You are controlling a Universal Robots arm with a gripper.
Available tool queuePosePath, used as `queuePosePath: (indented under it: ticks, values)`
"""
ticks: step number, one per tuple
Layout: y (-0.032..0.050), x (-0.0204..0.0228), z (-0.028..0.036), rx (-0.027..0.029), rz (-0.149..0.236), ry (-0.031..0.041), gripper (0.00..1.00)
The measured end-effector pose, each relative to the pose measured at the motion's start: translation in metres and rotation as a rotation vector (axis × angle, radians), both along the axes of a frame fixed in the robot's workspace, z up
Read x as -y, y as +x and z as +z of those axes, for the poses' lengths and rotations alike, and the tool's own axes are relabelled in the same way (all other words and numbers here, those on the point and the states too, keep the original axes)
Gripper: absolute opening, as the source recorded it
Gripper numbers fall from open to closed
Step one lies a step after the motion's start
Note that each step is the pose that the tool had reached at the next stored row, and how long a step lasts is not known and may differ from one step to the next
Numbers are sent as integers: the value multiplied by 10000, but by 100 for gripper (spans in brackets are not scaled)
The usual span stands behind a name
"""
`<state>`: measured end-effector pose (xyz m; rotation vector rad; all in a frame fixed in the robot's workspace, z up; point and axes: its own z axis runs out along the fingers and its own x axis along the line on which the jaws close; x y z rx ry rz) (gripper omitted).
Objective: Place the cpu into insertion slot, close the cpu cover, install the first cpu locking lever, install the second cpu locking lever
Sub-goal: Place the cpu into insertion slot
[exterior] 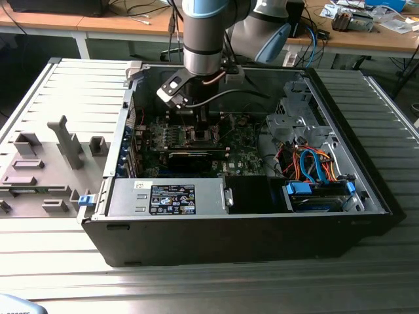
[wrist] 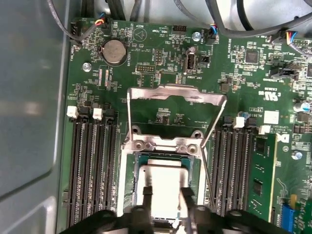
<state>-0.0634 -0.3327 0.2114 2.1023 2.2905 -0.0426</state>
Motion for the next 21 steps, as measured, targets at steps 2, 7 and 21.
queuePosePath:
  ticks: [2, 7, 21]
  values:
    - [17, -1, -10, -39, 3, 0, 17]
    - [54, -5, -20, -83, 3, 1, 11]
    - [105, -4, 53, -198, -43, 18, 11]
